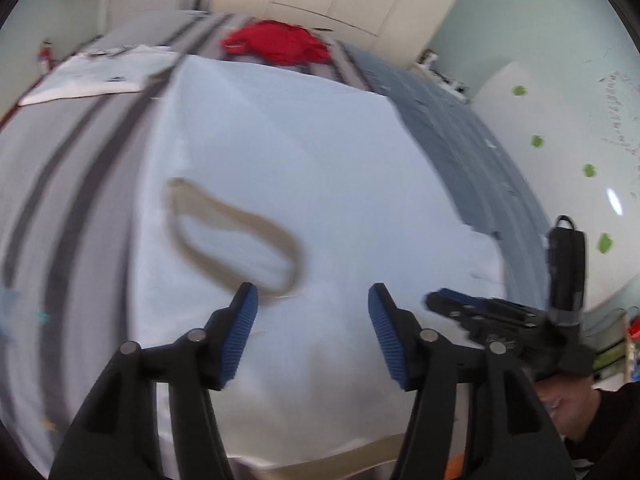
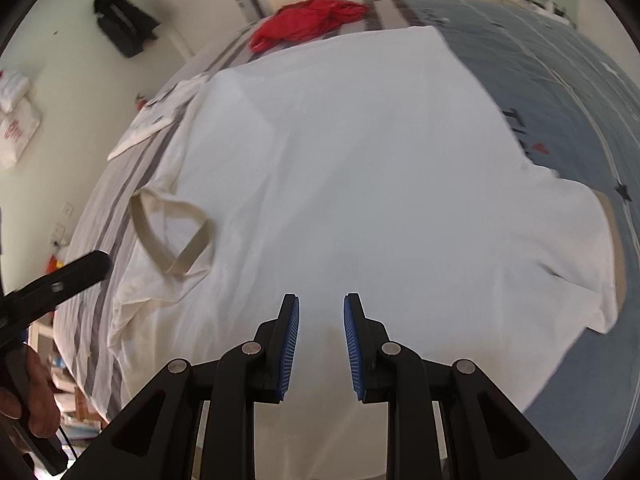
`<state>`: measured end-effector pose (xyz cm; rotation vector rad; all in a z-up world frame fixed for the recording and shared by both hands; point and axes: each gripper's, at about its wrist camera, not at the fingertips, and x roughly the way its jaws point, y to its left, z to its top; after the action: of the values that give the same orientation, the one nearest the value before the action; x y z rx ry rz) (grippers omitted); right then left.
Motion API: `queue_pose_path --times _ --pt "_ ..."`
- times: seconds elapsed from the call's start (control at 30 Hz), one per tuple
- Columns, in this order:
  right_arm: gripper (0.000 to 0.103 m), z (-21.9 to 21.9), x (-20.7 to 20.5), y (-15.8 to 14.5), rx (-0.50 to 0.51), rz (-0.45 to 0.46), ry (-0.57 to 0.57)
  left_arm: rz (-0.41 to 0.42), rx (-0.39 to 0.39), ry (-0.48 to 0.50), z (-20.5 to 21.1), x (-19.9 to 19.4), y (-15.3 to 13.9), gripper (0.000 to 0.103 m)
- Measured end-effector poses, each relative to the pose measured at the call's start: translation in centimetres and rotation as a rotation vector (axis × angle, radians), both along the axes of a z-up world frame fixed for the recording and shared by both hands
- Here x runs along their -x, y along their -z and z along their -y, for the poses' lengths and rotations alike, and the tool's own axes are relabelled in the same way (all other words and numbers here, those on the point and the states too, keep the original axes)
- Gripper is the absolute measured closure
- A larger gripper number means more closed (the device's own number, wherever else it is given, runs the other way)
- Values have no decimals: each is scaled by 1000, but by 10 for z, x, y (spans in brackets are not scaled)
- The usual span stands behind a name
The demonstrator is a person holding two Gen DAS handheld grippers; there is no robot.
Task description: Fold clothes
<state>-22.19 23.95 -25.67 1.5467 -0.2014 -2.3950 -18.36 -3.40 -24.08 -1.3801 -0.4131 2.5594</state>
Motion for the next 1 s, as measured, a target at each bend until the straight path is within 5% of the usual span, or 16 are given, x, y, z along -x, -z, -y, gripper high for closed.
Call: queue_pose_path --times 0.13,0.37,0.43,0.57,0.8,0.87,0.93,1.0 --pt "80 25 2 5 43 2 -29 38 40 -111 56 18 17 48" --pt "71 72 12 15 97 1 -98 25 79 -76 70 89 38 50" --pt "71 86 17 20 94 1 -122 34 109 -39 65 106 48 61" --pt "71 97 34 27 113 8 -107 59 158 1 60 122 62 99" --pt "71 116 65 43 103 46 -110 30 137 47 56 136 55 100" --pt "77 120 70 49 99 73 -123 14 117 67 50 145 48 100" --pt "97 116 74 50 112 90 -117 2 101 96 39 157 43 100" --pt "97 109 76 51 119 104 -102 -2 89 131 26 169 42 100"
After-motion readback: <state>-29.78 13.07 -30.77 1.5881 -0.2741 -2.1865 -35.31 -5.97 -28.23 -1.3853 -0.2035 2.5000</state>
